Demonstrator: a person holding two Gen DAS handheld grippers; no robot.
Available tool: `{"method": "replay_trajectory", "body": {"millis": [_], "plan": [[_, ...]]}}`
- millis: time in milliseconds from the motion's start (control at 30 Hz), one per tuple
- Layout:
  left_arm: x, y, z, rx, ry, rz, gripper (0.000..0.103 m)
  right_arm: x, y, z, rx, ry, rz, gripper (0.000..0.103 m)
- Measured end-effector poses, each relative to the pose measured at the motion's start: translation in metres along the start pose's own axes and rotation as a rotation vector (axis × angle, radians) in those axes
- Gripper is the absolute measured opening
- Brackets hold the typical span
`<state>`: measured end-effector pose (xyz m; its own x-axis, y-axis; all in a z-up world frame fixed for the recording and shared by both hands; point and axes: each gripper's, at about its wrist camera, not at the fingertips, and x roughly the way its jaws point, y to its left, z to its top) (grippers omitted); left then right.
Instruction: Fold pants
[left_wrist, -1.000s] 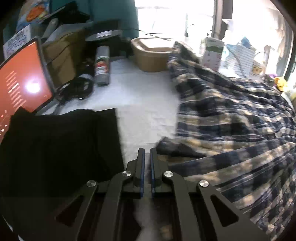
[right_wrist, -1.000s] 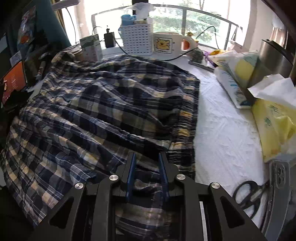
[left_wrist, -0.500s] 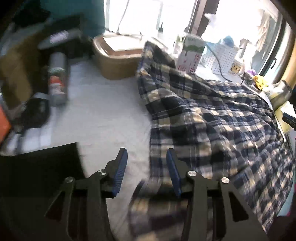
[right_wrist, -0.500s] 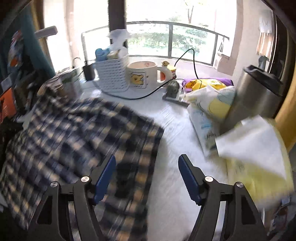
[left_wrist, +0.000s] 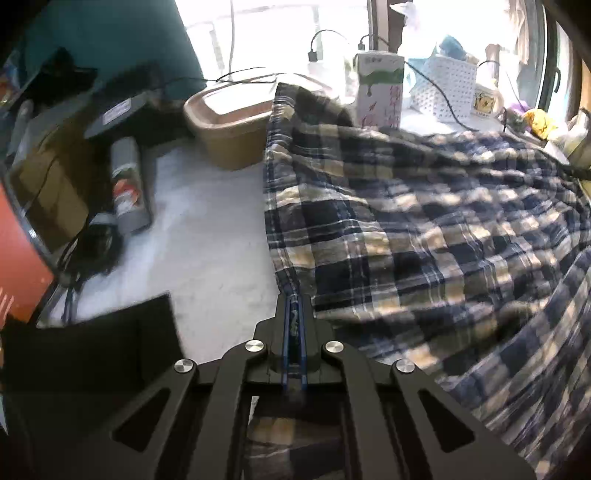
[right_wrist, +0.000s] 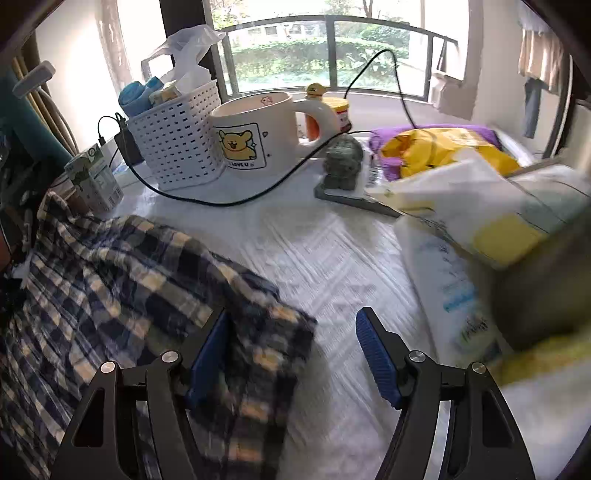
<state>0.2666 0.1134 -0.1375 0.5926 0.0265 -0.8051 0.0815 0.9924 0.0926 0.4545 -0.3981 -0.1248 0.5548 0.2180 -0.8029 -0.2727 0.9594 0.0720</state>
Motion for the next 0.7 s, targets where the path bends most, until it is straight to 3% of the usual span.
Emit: {"method": "replay_trajectory", "body": {"millis": [67,100,133,233,367,533,567,633,700], "plan": [[-0.002,0.002,-0.004,-0.016,0.003,0.003,0.003,0.009,0.0,0.005,-0.002,0.015,0.029,0.051],[-0.002,0.002,-0.004,-0.016,0.005,0.008,0.003,0.013,0.0,0.007,0.0,0.029,0.045,0.034],[-0.003,0.005,-0.005,-0.021,0.006,0.011,0.003,0.016,0.001,0.009,-0.007,0.027,0.05,0.029],[-0.002,0.006,-0.005,-0.037,0.009,0.009,0.003,0.019,0.009,0.016,-0.063,0.018,0.007,0.027],[0.0,0.005,-0.001,-0.041,0.011,0.011,0.003,0.02,0.017,0.026,-0.13,-0.035,-0.135,0.027],[0.0,0.008,0.001,-0.053,0.025,0.007,0.007,0.03,0.015,0.029,-0.127,-0.035,-0.187,0.028],[-0.001,0.01,0.001,-0.066,0.028,-0.005,0.008,0.028,0.015,0.029,-0.123,-0.035,-0.187,0.032],[-0.008,0.015,0.001,-0.085,0.018,0.009,0.024,0.017,0.016,0.028,-0.119,-0.045,-0.198,0.048],[-0.021,0.02,-0.001,-0.102,-0.01,0.004,0.033,0.0,0.022,0.024,-0.129,-0.077,-0.208,0.063]]}}
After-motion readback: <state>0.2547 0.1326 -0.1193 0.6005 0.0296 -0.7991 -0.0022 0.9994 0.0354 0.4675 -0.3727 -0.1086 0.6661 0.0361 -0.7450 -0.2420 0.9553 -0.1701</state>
